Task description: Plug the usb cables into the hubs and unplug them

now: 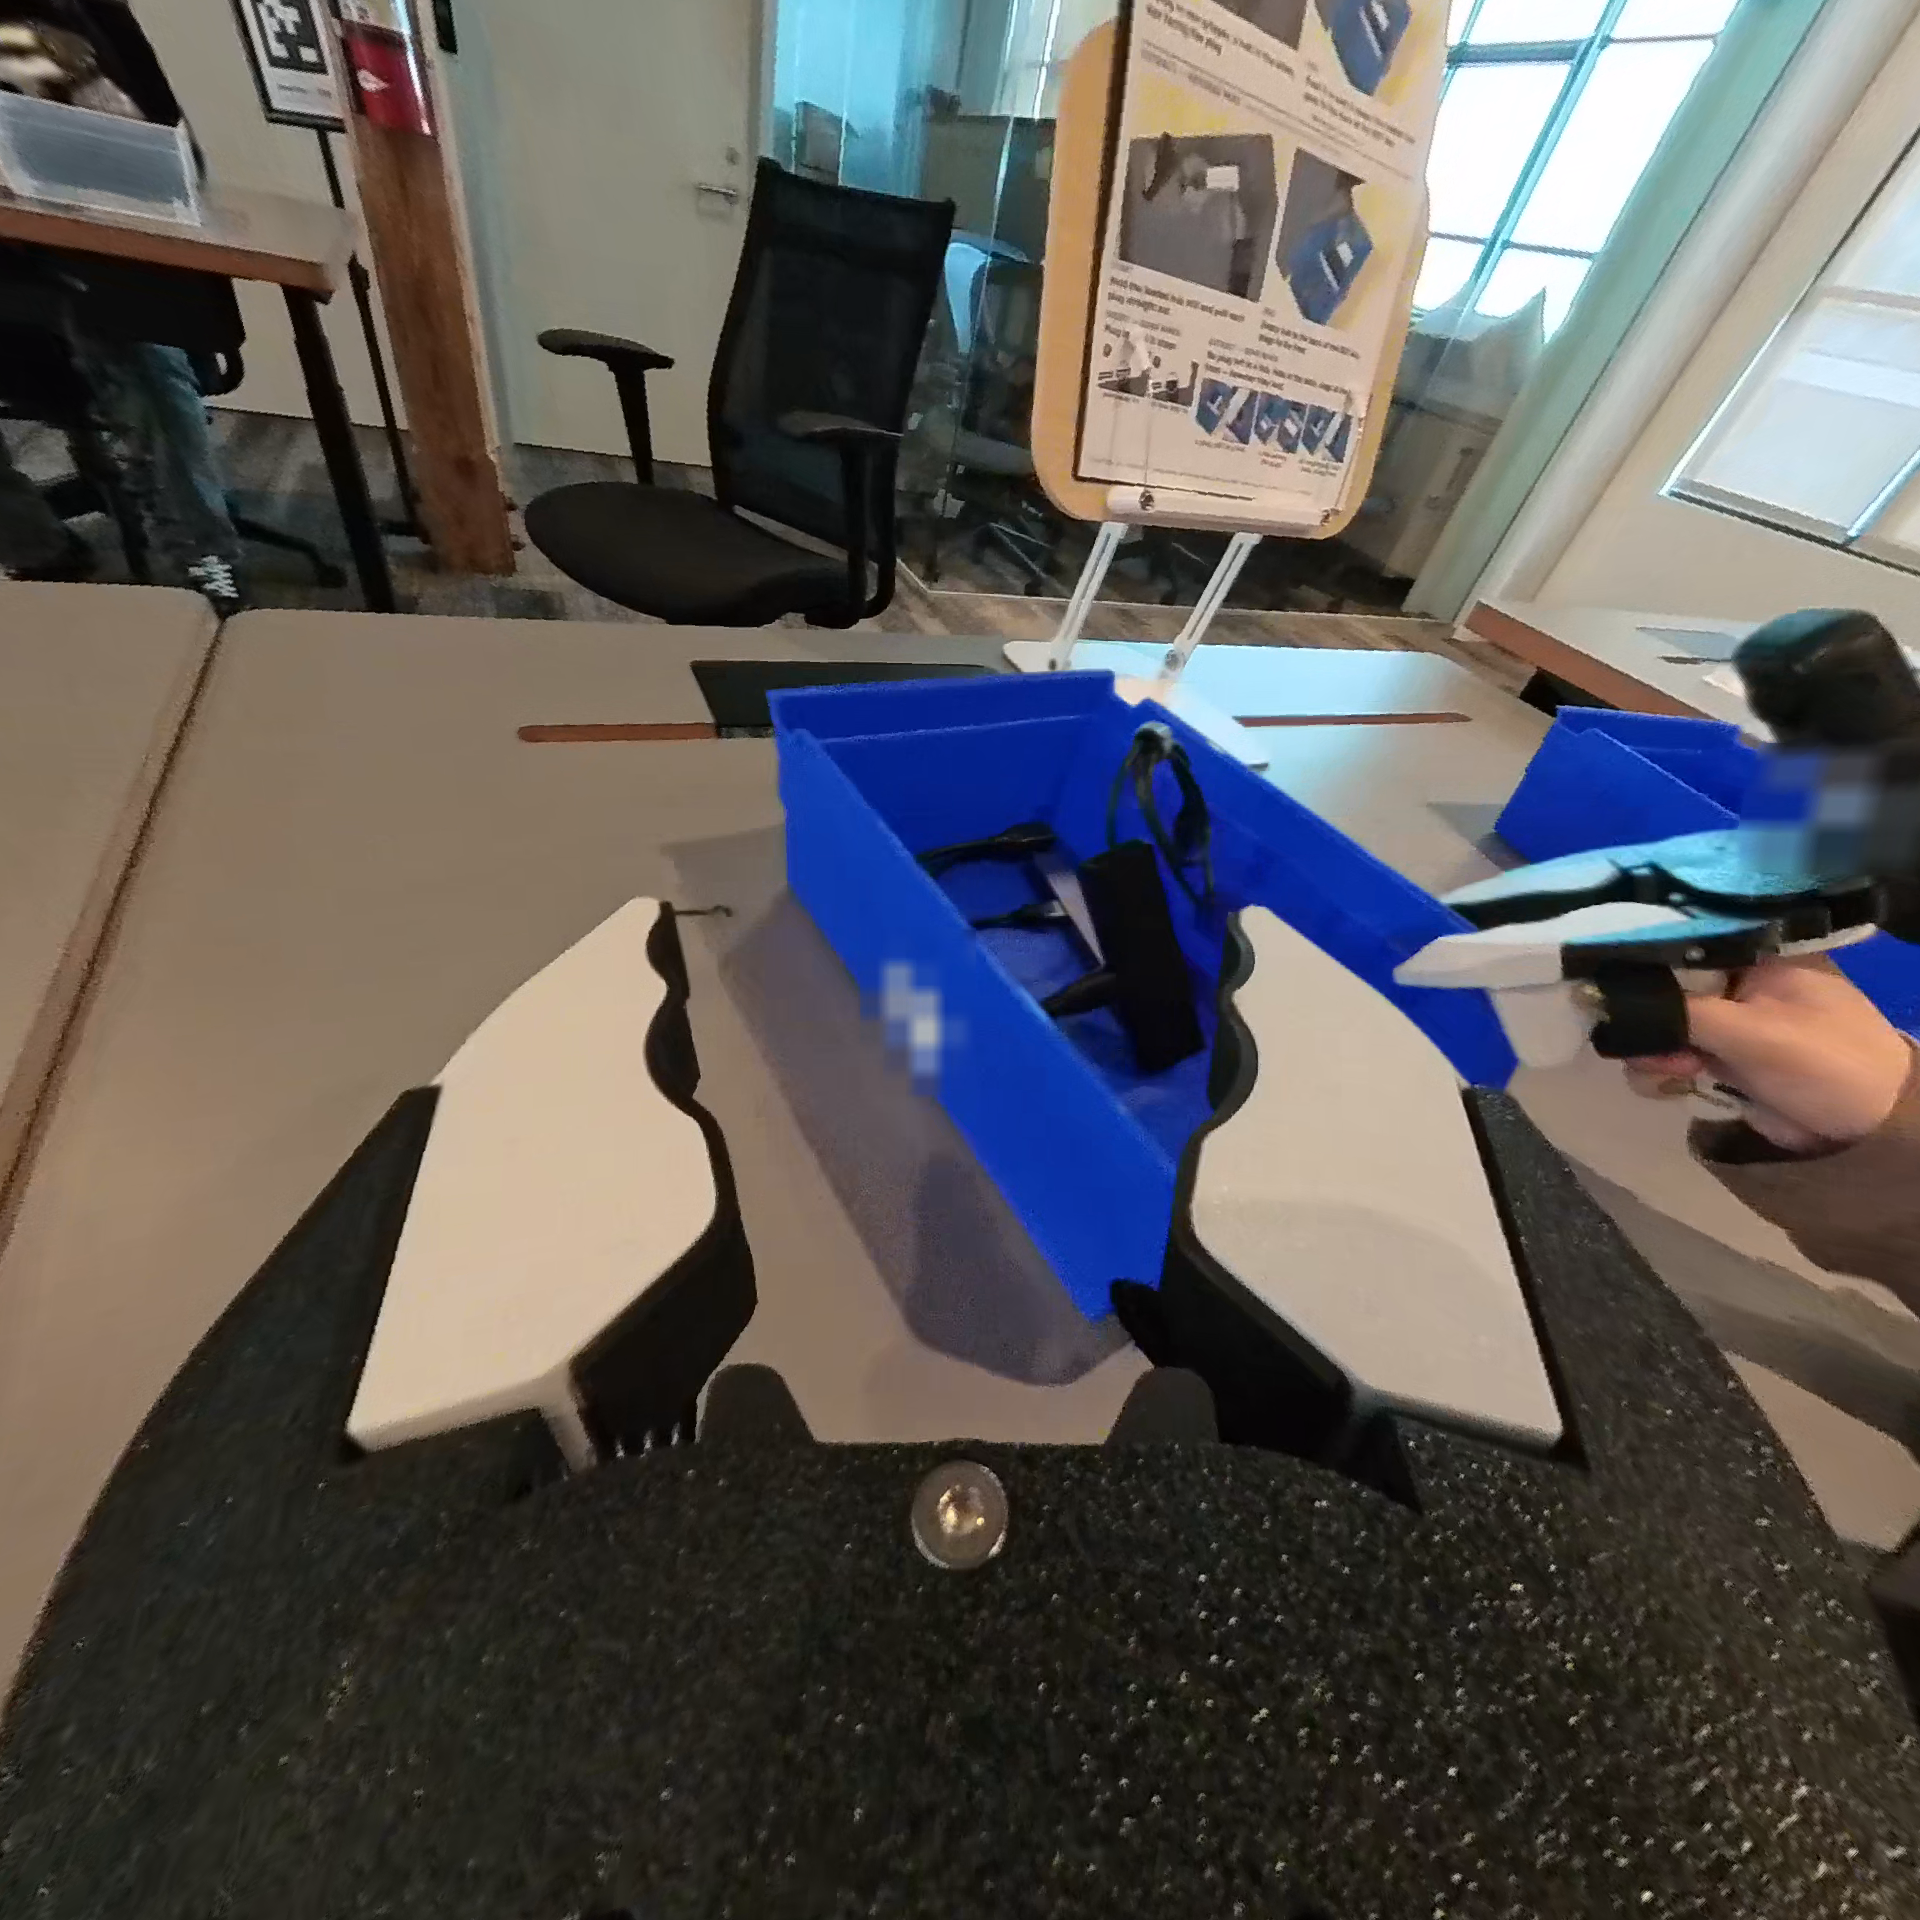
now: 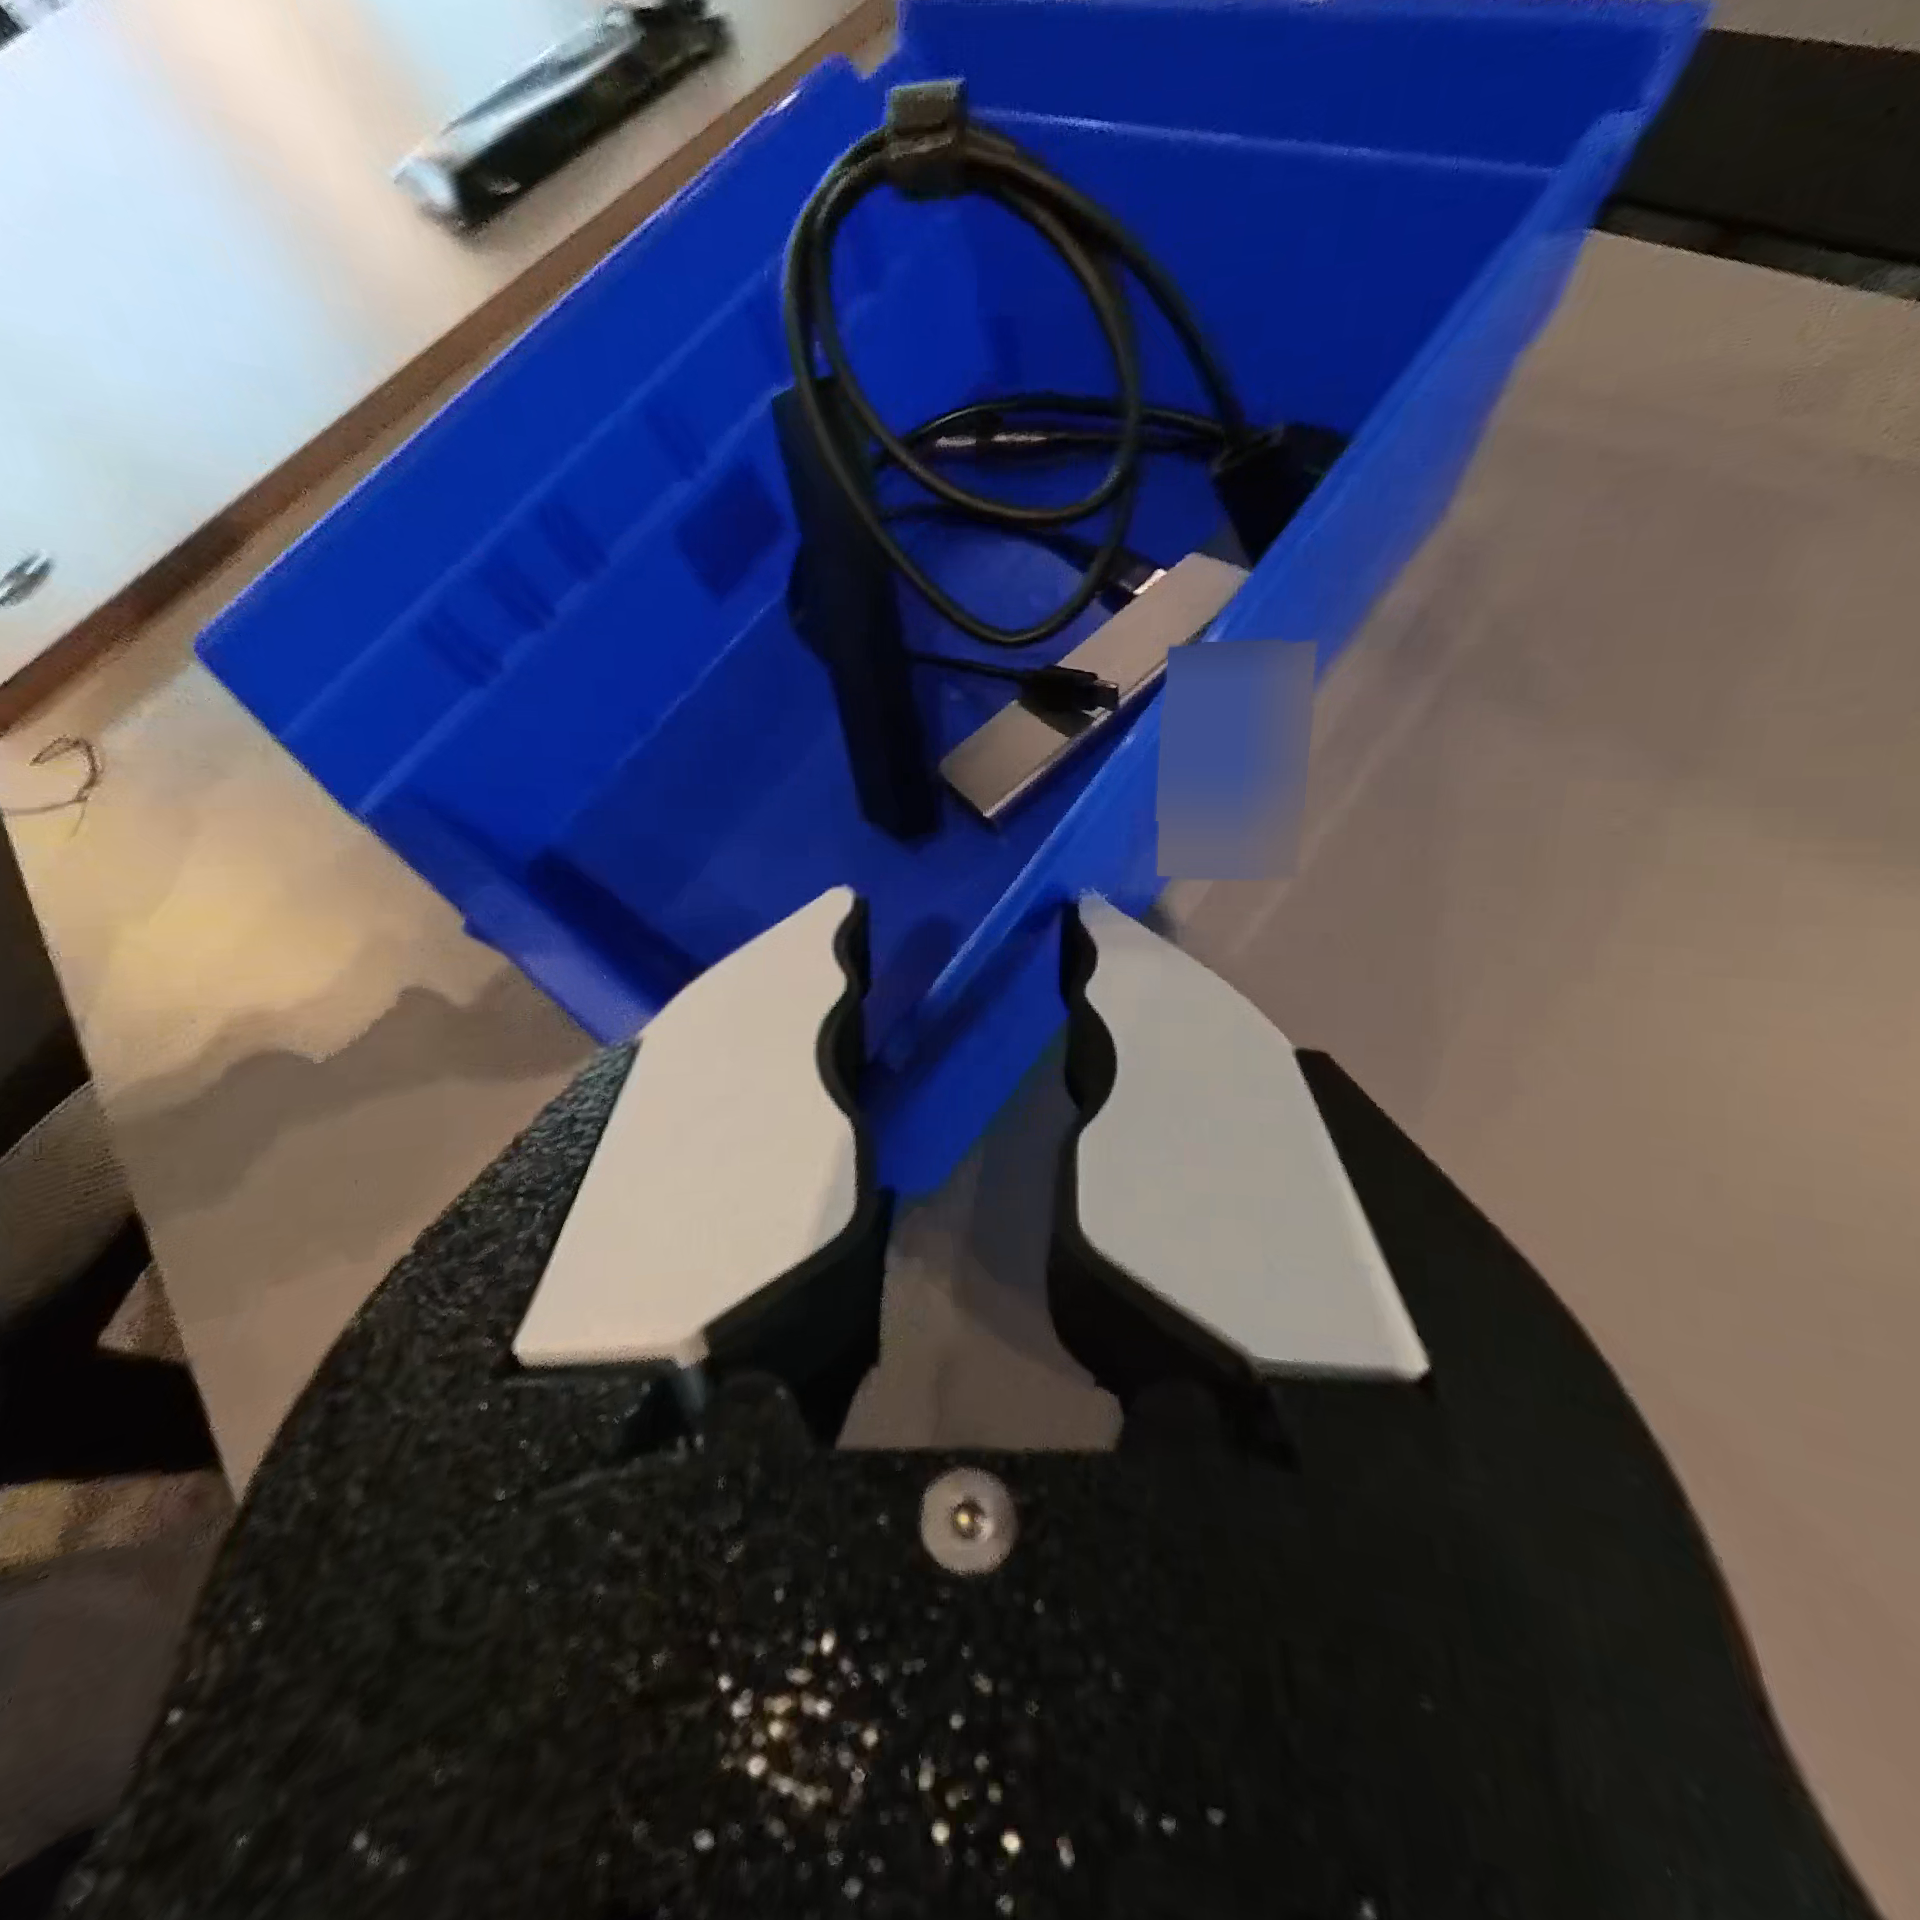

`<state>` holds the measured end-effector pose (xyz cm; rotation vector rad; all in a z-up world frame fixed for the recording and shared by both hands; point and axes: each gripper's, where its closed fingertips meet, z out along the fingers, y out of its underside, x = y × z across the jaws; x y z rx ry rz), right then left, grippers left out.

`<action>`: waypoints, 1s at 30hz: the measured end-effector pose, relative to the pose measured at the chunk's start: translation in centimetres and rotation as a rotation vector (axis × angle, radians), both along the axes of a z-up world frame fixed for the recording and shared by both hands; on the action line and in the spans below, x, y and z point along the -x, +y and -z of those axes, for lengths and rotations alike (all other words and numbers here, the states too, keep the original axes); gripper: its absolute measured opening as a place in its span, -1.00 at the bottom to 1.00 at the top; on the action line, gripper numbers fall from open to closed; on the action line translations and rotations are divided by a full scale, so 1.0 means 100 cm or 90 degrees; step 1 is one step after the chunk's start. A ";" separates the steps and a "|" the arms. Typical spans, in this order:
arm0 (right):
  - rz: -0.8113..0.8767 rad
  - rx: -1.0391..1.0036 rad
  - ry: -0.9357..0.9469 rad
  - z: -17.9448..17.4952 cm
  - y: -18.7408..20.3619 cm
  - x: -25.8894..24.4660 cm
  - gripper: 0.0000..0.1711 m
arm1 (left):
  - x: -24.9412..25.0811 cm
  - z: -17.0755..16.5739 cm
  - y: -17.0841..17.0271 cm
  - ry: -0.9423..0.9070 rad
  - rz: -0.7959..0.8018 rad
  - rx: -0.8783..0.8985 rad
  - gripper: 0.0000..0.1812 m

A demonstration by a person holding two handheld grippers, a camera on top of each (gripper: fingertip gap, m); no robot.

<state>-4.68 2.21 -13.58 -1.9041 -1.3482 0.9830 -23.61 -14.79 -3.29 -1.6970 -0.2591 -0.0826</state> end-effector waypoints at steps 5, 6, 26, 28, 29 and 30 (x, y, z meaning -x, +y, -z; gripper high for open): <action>-0.116 0.005 0.055 -0.024 -0.019 0.024 -0.51 | 0.009 0.006 -0.004 -0.002 -0.021 0.013 0.07; -0.111 -0.002 0.087 -0.035 -0.012 0.024 -0.52 | 0.012 0.010 -0.003 -0.001 -0.027 0.021 0.07; -0.072 -0.043 0.090 0.022 0.042 0.087 -1.00 | 0.023 0.022 -0.001 -0.015 -0.039 0.036 0.06; -0.091 -0.030 0.097 0.022 0.031 0.096 -1.00 | 0.027 0.023 -0.005 -0.019 -0.050 0.035 0.05; -0.100 -0.028 0.099 0.022 0.026 0.102 -1.00 | 0.030 0.024 -0.007 -0.020 -0.056 0.036 0.05; -0.109 -0.028 0.102 0.022 0.020 0.108 -1.00 | 0.033 0.025 -0.009 -0.020 -0.065 0.039 0.05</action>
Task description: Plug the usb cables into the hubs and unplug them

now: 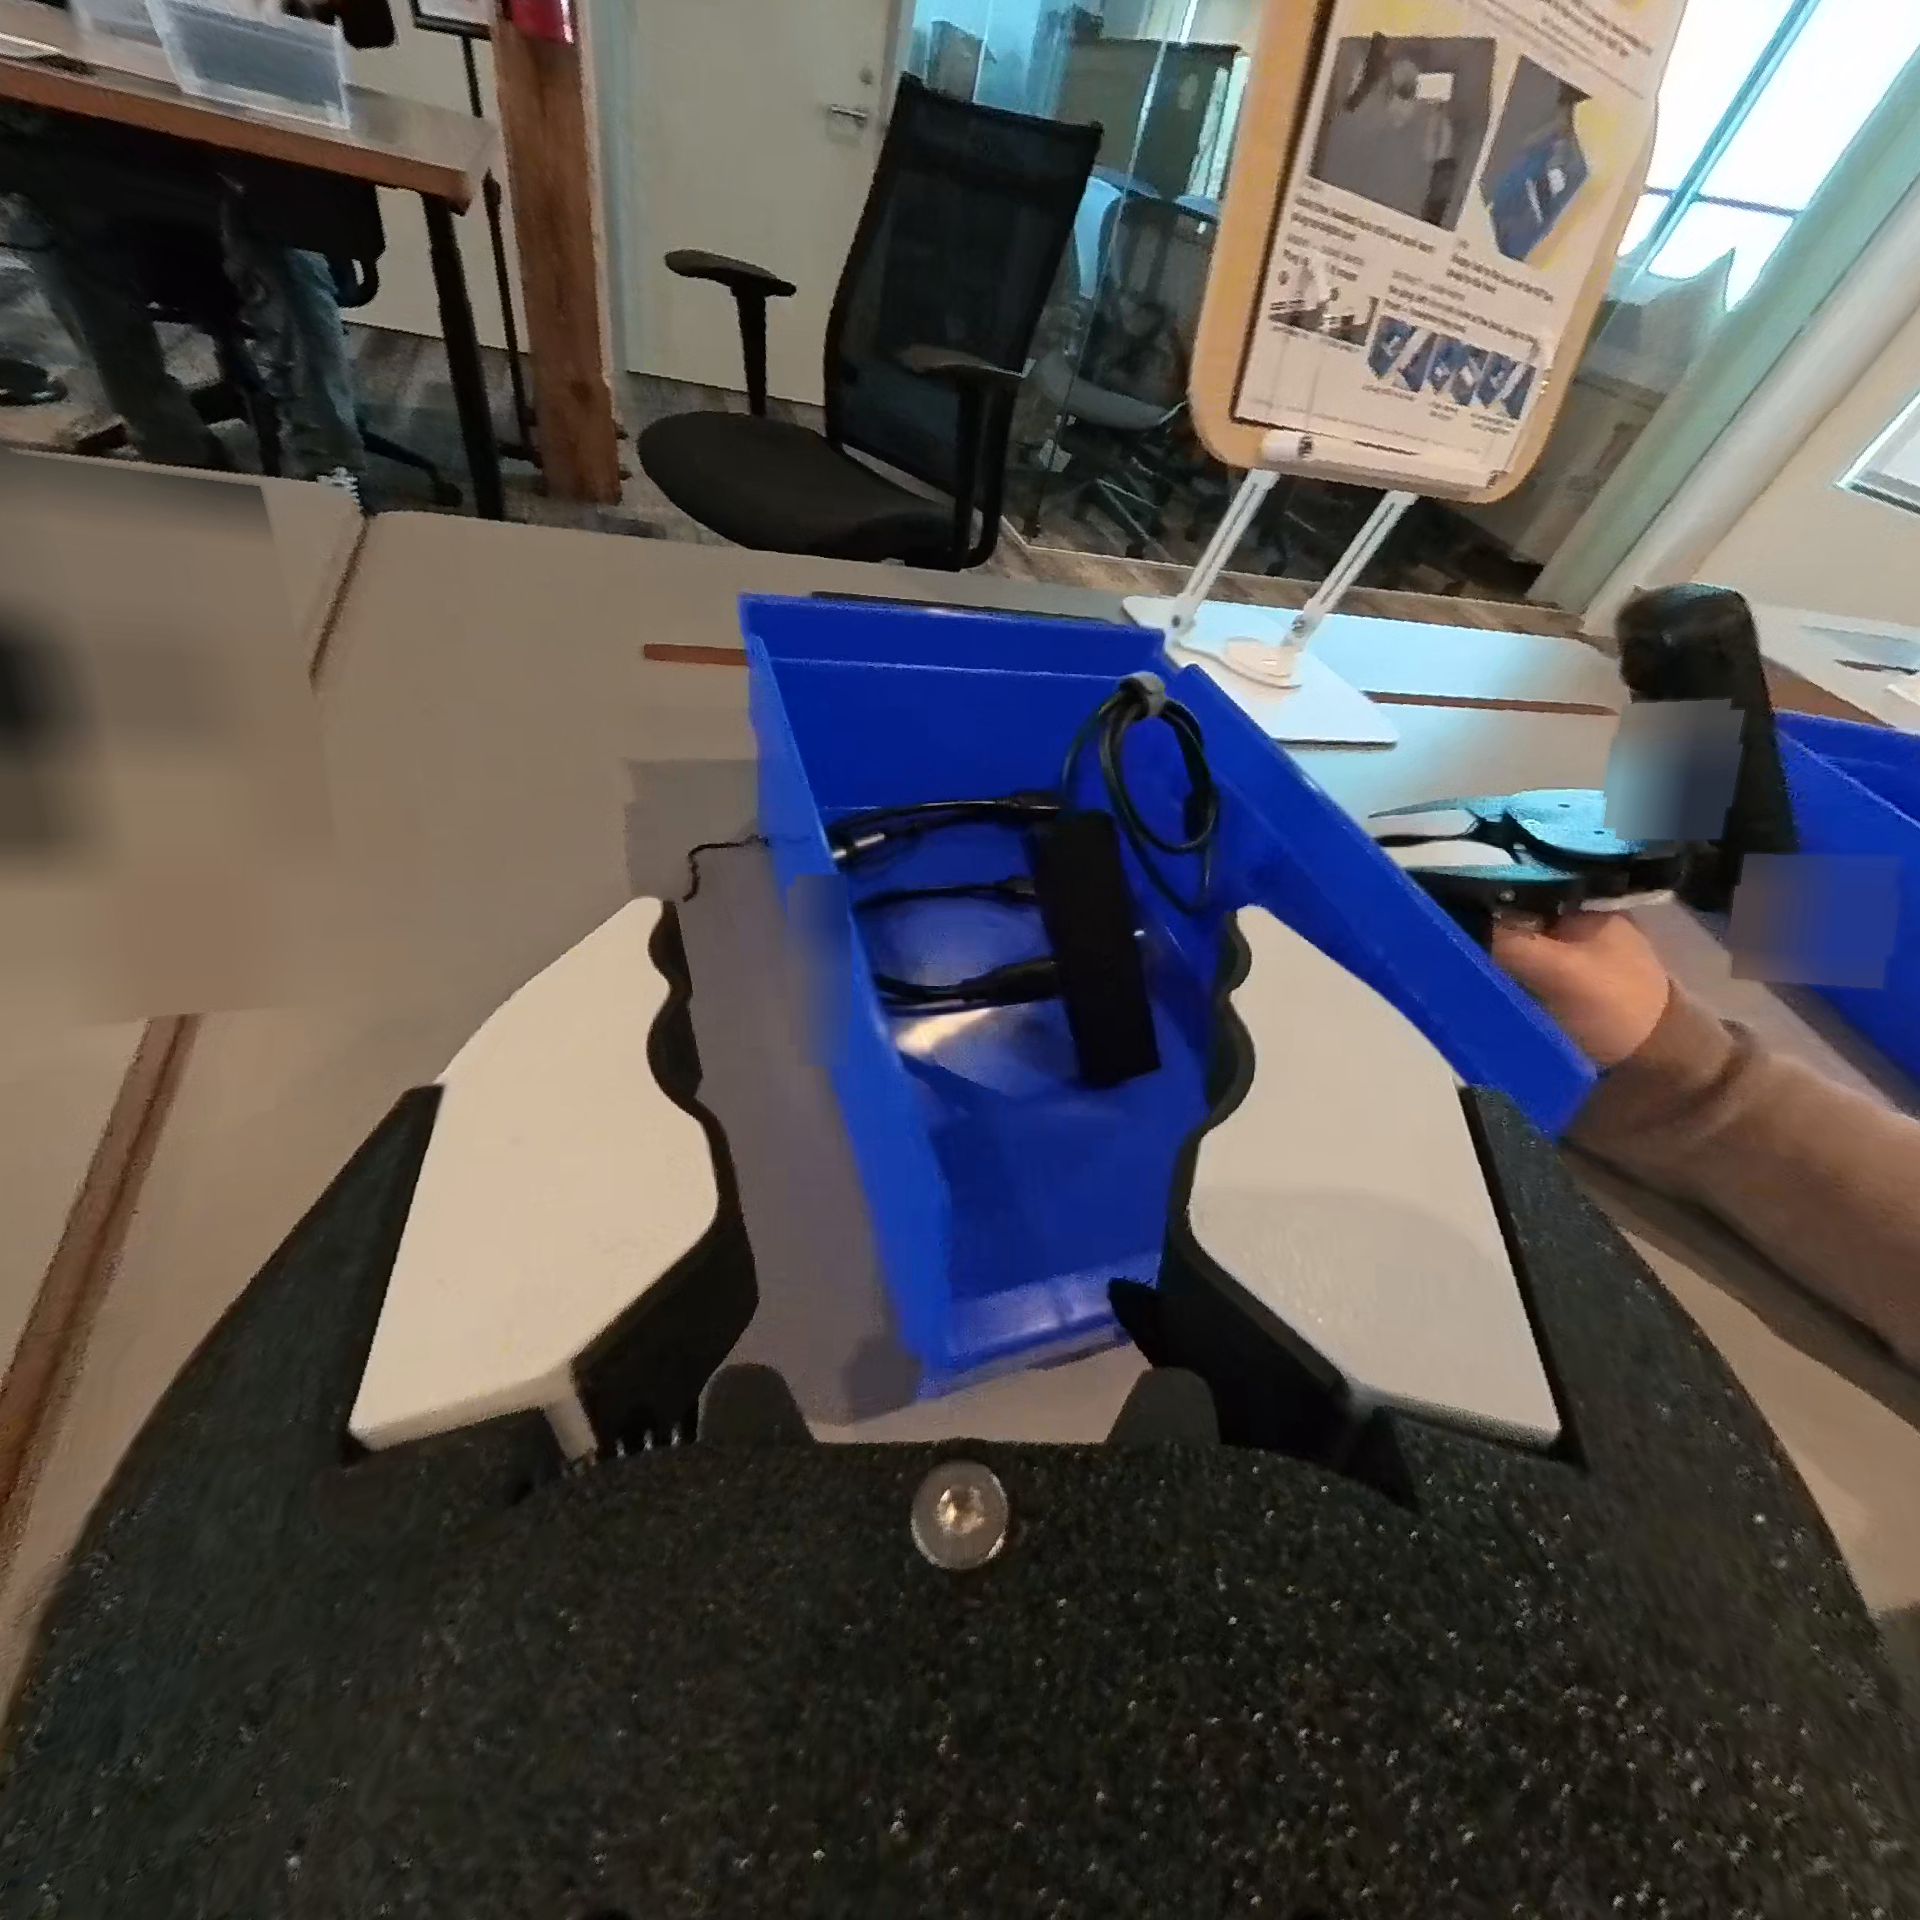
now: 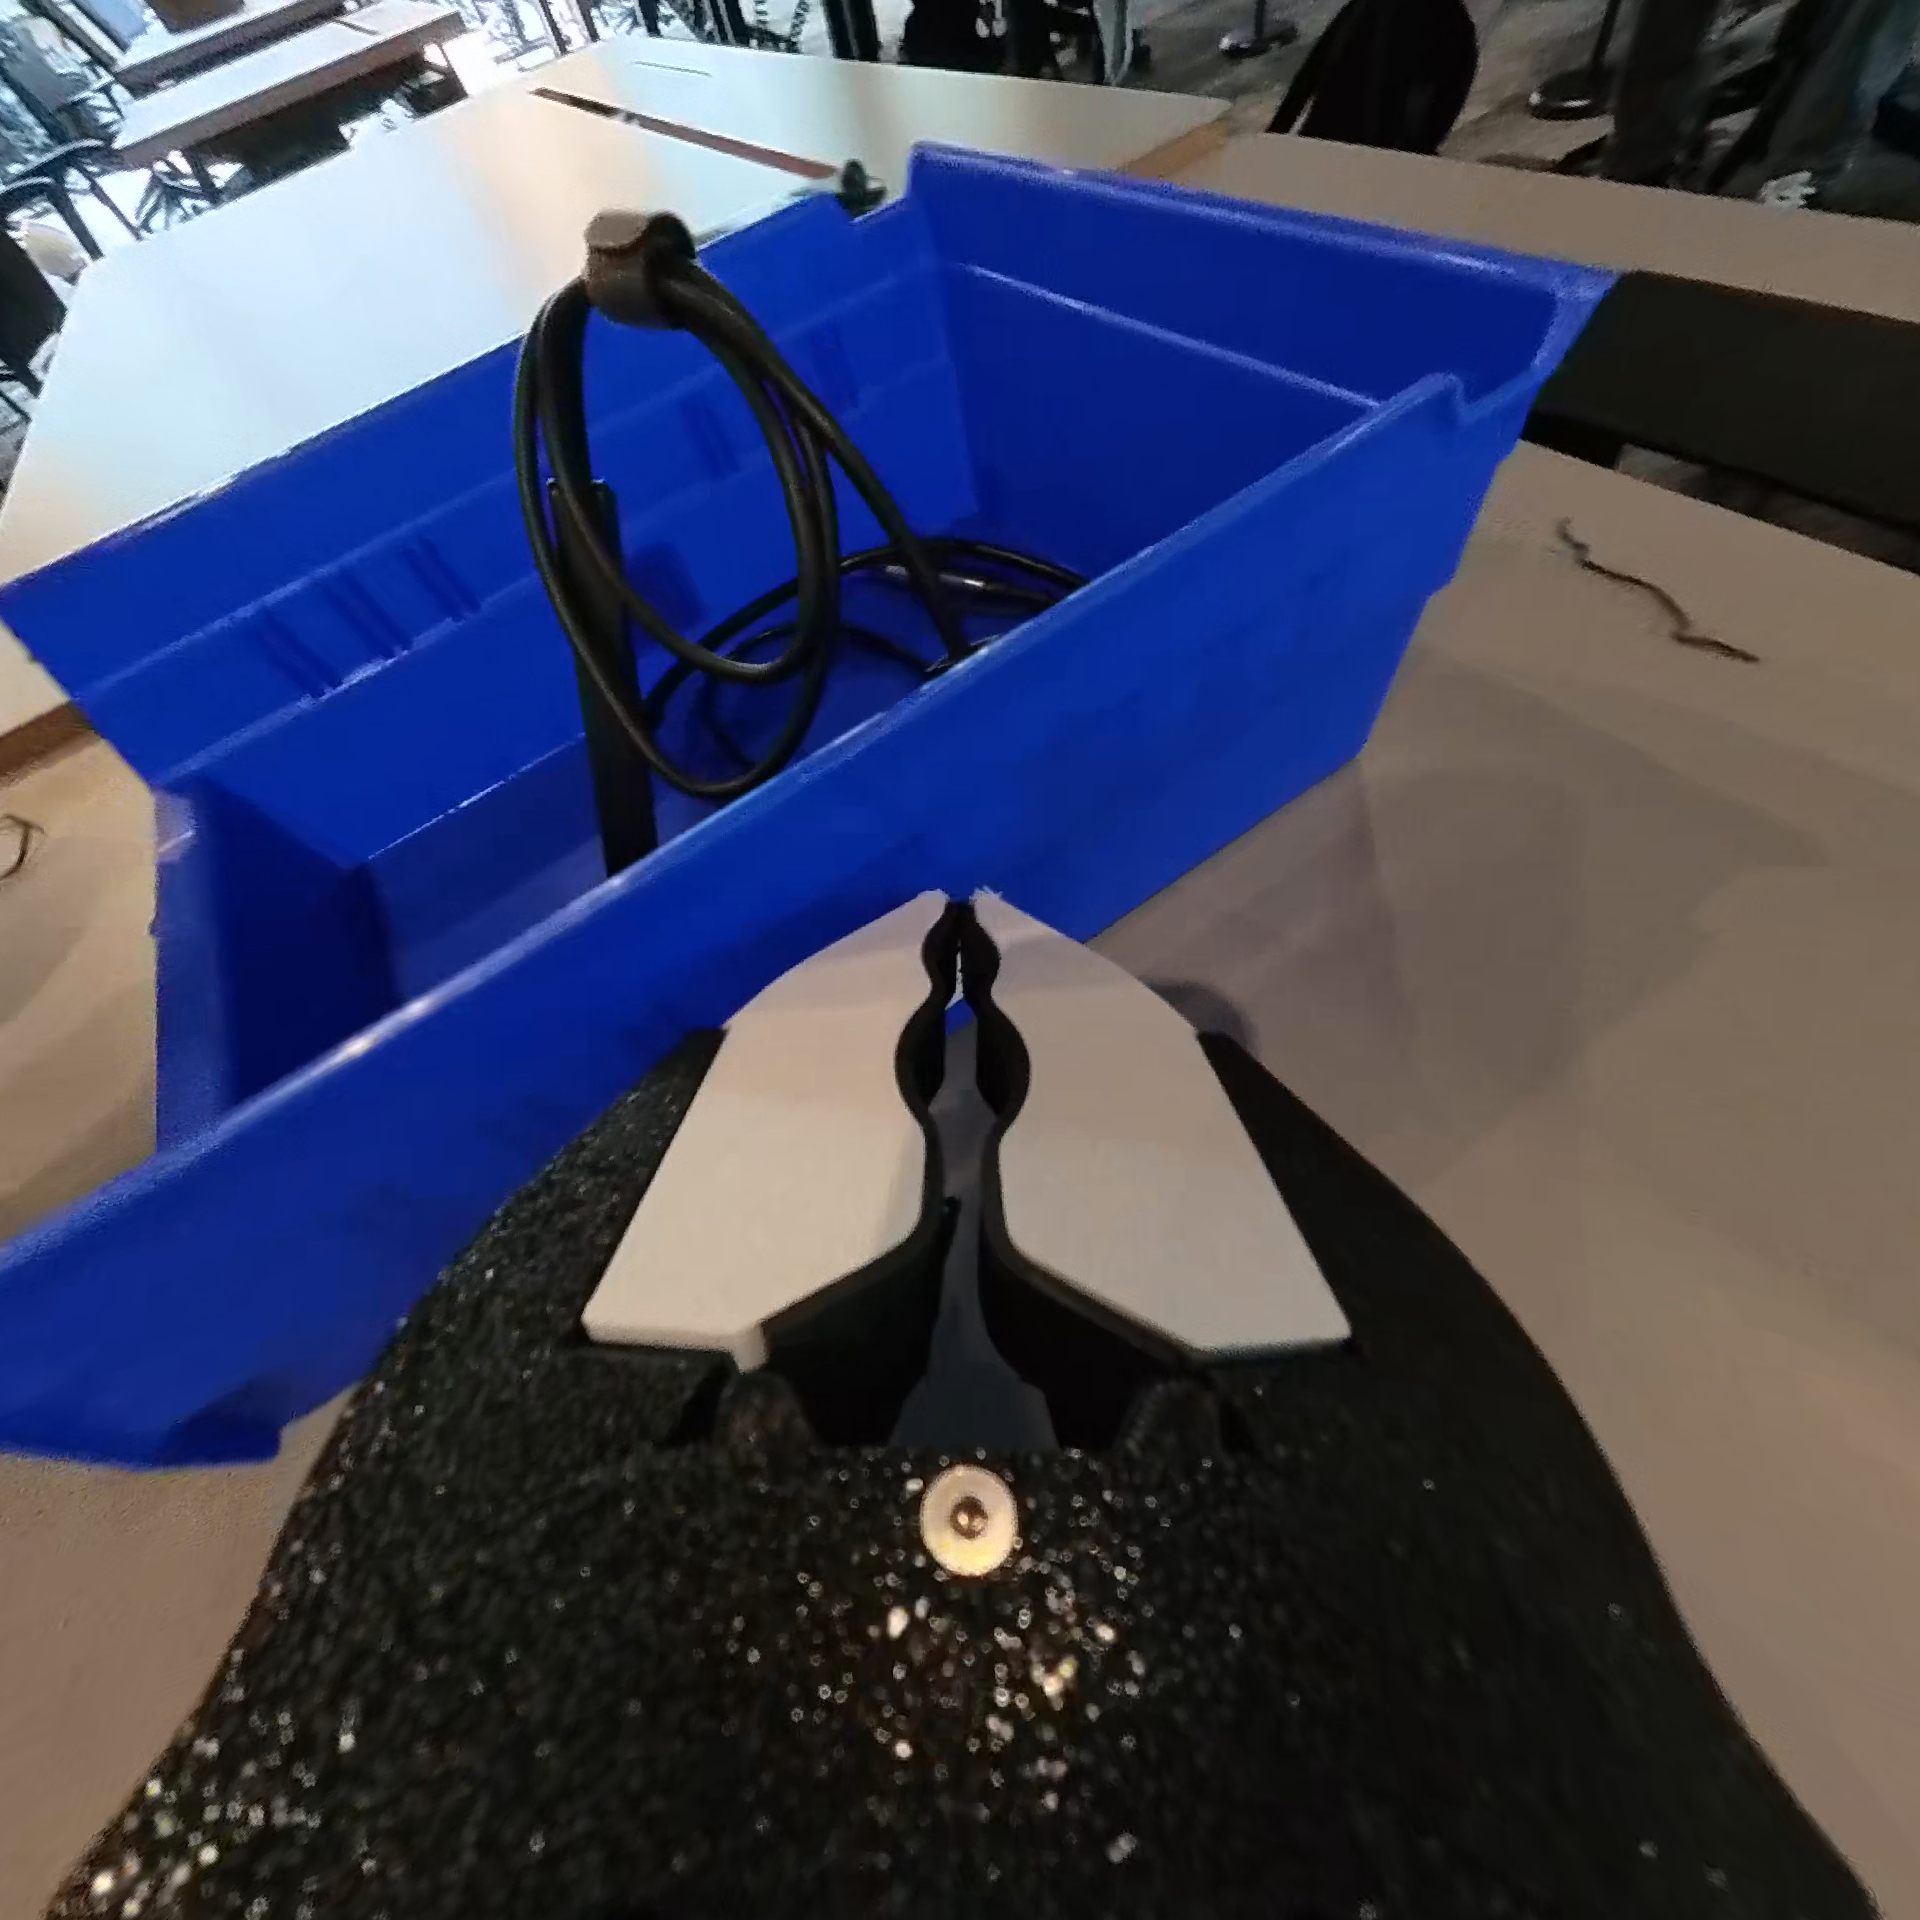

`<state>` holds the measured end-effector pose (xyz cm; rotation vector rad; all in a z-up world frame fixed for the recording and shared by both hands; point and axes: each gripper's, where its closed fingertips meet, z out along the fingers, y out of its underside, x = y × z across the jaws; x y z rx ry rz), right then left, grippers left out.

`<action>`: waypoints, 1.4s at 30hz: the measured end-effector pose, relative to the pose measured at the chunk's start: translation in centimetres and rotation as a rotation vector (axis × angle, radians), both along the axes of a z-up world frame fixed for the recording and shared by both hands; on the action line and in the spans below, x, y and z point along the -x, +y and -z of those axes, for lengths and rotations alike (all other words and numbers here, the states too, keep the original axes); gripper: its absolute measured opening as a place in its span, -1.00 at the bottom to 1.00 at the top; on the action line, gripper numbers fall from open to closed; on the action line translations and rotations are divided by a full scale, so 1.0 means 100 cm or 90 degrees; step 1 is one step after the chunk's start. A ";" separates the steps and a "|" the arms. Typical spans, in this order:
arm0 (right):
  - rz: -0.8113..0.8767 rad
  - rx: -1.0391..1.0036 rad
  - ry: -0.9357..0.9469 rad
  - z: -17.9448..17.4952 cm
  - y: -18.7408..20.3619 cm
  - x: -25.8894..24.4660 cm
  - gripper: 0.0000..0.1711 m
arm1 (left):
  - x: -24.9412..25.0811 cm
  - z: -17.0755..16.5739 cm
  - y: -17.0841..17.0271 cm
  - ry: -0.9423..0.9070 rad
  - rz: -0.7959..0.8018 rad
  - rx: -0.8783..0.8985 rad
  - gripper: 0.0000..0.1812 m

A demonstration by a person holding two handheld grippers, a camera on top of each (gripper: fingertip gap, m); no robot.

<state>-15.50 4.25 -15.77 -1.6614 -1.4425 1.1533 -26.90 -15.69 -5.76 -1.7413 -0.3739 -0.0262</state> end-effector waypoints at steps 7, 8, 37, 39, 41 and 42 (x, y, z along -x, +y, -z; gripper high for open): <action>-0.053 -0.036 0.009 -0.001 -0.034 0.045 -1.00 | 0.017 -0.003 -0.020 0.014 -0.055 -0.002 0.05; -0.054 -0.040 0.013 -0.001 -0.037 0.051 -1.00 | 0.018 -0.005 -0.022 0.014 -0.059 -0.007 0.06; 0.155 -0.301 0.299 -0.054 0.057 -0.138 0.47 | -0.036 -0.088 0.018 0.288 -0.184 -0.203 0.60; 0.174 -0.314 0.313 -0.061 0.063 -0.147 0.45 | -0.039 -0.089 0.019 0.290 -0.180 -0.206 0.60; 0.191 -0.318 0.329 -0.068 0.068 -0.152 0.38 | -0.039 -0.088 0.020 0.289 -0.180 -0.201 0.60; 0.192 -0.317 0.335 -0.071 0.068 -0.154 0.31 | -0.040 -0.087 0.021 0.288 -0.175 -0.200 0.59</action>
